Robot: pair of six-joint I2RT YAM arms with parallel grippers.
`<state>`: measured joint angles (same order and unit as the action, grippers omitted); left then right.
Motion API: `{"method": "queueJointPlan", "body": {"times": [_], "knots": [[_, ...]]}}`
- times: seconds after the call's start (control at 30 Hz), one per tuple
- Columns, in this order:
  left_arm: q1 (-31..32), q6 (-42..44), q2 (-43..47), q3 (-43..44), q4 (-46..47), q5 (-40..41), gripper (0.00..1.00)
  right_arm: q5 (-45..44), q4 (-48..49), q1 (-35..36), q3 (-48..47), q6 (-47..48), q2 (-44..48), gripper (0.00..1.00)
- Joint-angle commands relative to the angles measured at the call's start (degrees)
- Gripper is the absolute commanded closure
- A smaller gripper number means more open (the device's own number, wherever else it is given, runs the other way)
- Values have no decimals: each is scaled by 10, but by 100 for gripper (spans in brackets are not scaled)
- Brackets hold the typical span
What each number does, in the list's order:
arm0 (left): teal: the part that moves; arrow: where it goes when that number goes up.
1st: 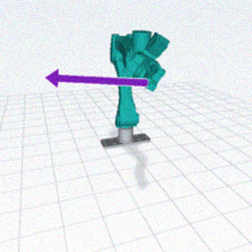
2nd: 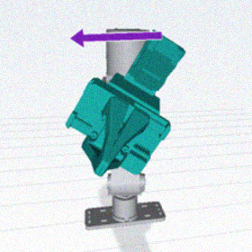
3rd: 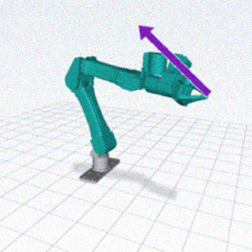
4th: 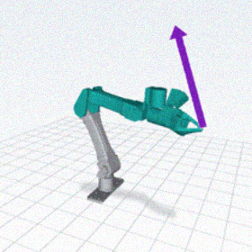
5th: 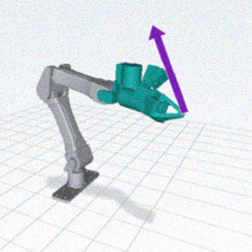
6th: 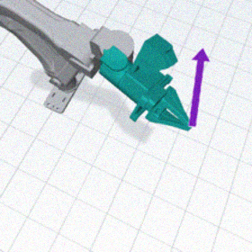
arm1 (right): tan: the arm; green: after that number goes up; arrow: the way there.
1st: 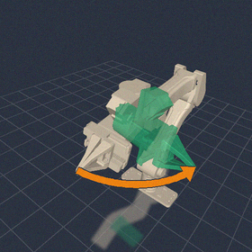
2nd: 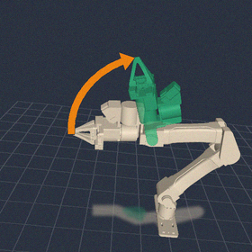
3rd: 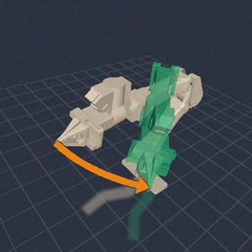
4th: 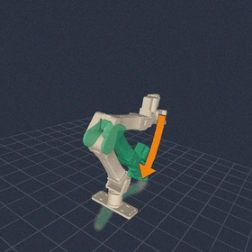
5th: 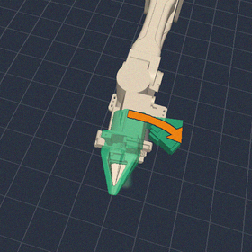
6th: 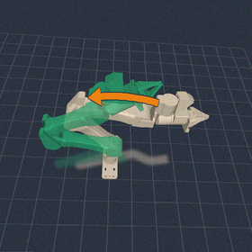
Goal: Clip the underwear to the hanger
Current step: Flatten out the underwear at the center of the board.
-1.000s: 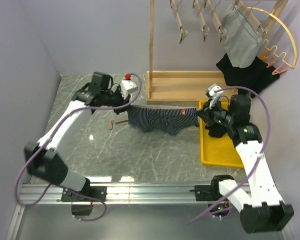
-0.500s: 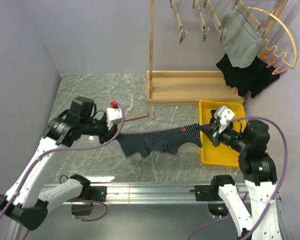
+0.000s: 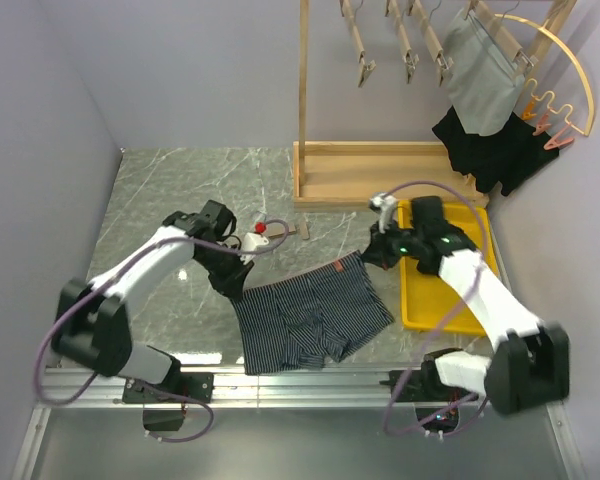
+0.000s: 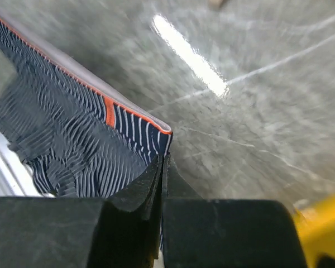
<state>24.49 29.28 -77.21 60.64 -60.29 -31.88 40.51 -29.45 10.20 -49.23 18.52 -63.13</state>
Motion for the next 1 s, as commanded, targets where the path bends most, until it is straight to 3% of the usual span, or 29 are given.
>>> {"method": "queueJointPlan", "body": {"times": [0.0,0.13,0.27,0.47,0.77,0.97], "knots": [[-41,-9,-67,-2,46,74,100,-88,107,39,-15,-46,-101,100],[-94,-30,-174,41,90,90,99,-133,135,45,-79,-81,-219,100],[-108,-32,-233,72,112,115,96,-148,130,49,-144,-104,-328,100],[-112,-33,-265,74,144,127,93,-142,144,60,-202,-143,-399,100],[-115,22,-232,68,120,72,68,-158,105,88,-229,-146,-422,100],[-122,24,-163,102,142,-20,35,-162,102,105,-218,-152,-413,100]]}}
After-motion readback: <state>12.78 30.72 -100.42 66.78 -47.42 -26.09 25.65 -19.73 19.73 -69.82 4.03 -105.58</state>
